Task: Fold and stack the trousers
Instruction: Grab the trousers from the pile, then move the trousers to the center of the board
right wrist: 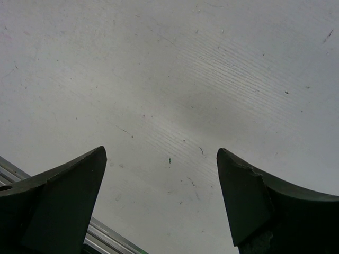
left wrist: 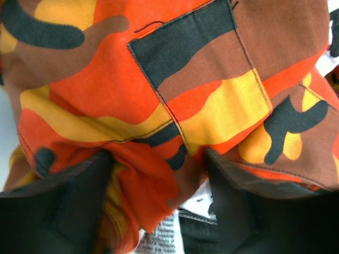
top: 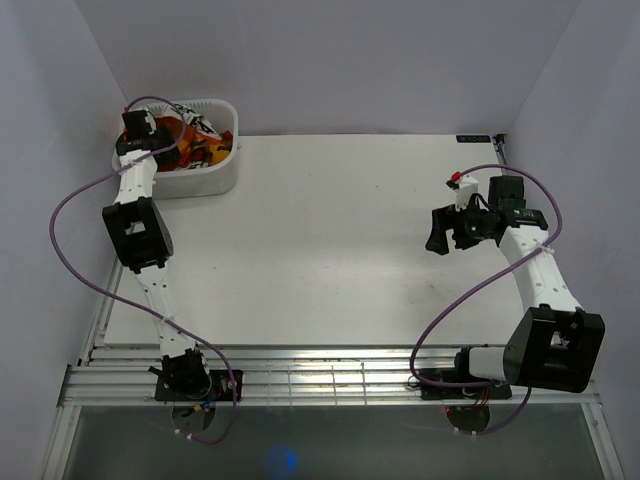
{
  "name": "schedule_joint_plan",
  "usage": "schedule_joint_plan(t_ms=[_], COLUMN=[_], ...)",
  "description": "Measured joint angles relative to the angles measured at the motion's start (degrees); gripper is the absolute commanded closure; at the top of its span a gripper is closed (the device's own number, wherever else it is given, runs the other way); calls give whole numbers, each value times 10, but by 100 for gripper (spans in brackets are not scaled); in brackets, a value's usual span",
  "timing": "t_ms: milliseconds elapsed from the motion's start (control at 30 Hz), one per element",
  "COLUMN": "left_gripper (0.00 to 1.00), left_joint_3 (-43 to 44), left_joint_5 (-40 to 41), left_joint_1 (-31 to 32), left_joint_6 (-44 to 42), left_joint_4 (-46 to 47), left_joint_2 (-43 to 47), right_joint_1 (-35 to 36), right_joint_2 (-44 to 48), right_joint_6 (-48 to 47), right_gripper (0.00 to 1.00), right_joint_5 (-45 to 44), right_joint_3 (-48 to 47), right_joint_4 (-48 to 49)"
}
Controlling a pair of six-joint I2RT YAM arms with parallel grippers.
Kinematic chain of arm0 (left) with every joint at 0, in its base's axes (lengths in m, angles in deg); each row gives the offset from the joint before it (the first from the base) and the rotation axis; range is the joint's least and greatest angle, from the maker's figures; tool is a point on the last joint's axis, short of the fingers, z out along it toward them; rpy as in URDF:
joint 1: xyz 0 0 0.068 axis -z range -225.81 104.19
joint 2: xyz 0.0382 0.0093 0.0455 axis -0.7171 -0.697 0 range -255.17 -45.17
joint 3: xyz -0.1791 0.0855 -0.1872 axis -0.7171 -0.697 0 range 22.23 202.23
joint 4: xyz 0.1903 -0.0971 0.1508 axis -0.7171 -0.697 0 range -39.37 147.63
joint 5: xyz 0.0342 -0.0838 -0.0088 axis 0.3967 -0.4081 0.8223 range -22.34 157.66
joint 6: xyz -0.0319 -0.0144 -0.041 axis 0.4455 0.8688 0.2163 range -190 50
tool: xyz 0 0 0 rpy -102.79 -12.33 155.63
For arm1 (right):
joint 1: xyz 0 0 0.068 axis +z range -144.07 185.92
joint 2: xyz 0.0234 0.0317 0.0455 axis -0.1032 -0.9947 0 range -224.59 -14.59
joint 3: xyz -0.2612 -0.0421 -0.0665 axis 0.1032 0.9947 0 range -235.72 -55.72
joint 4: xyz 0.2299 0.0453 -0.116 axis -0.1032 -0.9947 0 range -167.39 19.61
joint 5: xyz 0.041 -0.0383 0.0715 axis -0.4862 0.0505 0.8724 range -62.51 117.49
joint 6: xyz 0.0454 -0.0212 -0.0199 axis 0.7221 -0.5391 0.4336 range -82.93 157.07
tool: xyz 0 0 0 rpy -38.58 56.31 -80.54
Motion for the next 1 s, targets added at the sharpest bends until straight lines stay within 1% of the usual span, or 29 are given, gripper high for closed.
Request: schedule_joint_plan(t_ms=[33,67,167,233,267,433,533,633,733,833,1000], left_gripper=[35,47,67,95,100,100,100,100,100,100,100], left_joint_3=[0,0,0,-1,-1,-9,-22,-34,-35,-20,57], left_joint_5=[-8,-17,-47,-72,-86,-144,-171,-197,-218,-254,-306], left_joint_1=[-2,-3,-11,-16,-18,-20,-20,-20,-18,-14,-2], left_joint_6=[1,2,4,6,6,13,23,40,66,111,225], left_joint_4=[5,11,27,40,48,78,107,150,223,292,421], left_joint_2=[-4,-7,-14,-15,-15,-7,15,58,111,161,192], right_joint_1=[0,0,0,0,0,0,0,0,0,0,0], right_joint_2=[0,0,0,0,0,0,0,0,3,8,19], right_joint_6=[0,0,0,1,1,2,2,2,2,2,2], right_gripper=[10,10,10,10,10,10,10,10,10,10,10], right_joint_5=[-1,-2,-7,-8,-9,-12,-12,-13,-12,-12,-13], right_joint_3=[0,0,0,0,0,-1,-1,-7,-14,-18,-22], right_joint_4=[0,0,0,0,0,0,0,0,0,0,1])
